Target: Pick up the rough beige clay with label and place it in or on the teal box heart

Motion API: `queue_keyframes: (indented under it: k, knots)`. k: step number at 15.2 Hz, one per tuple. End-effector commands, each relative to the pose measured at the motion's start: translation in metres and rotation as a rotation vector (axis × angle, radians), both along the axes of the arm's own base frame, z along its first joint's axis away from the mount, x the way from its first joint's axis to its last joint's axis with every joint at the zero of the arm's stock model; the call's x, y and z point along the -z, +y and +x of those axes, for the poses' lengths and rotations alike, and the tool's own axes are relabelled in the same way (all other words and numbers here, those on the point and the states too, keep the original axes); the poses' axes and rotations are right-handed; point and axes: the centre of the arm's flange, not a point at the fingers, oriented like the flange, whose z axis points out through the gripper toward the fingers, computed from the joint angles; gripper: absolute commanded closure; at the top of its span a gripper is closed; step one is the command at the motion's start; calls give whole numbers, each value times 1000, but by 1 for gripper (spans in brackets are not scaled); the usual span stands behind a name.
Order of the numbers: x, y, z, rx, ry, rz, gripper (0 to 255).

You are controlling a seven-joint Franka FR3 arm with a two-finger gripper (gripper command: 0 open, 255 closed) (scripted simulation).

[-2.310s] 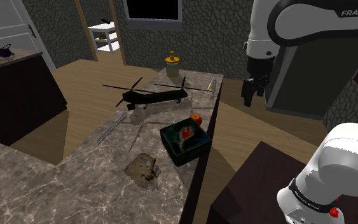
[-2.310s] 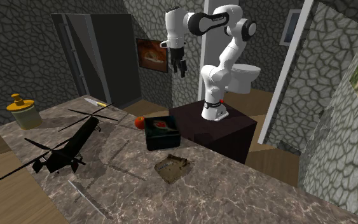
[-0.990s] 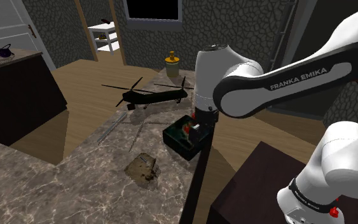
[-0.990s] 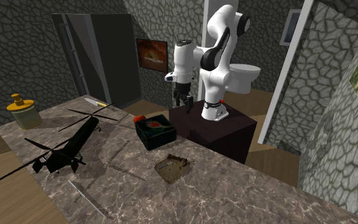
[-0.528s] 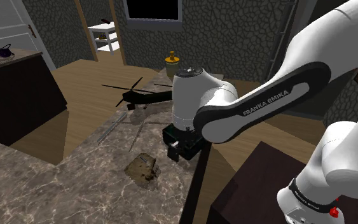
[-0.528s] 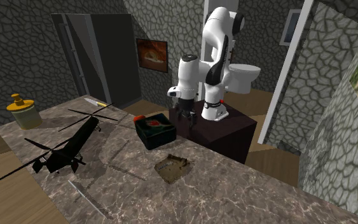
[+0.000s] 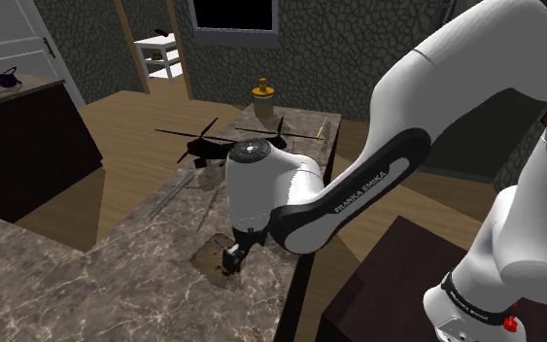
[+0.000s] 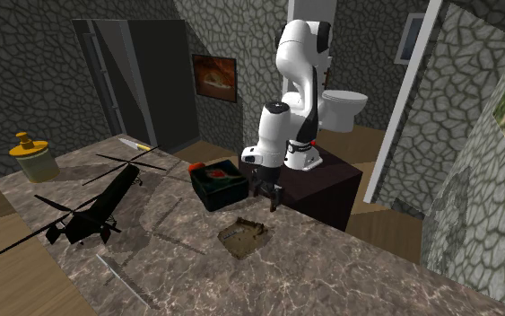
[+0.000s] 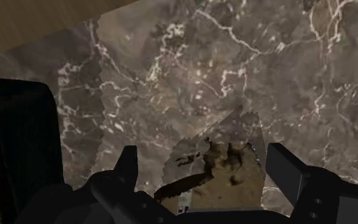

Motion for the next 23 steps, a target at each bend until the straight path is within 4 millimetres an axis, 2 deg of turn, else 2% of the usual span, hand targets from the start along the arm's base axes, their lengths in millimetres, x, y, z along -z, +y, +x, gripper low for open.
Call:
queue_keyframes:
  k: [1,3,11,18,19,23]
  knots:
    - [16,24,11,-9,-15,4,0]
    - [25,40,16,-17,-25,5,0]
    - [65,41,21,-17,-25,5,0]
    - [65,41,21,-17,-25,5,0]
    - [65,41,21,-17,-25,5,255]
    - [65,41,21,-17,-25,5,255]
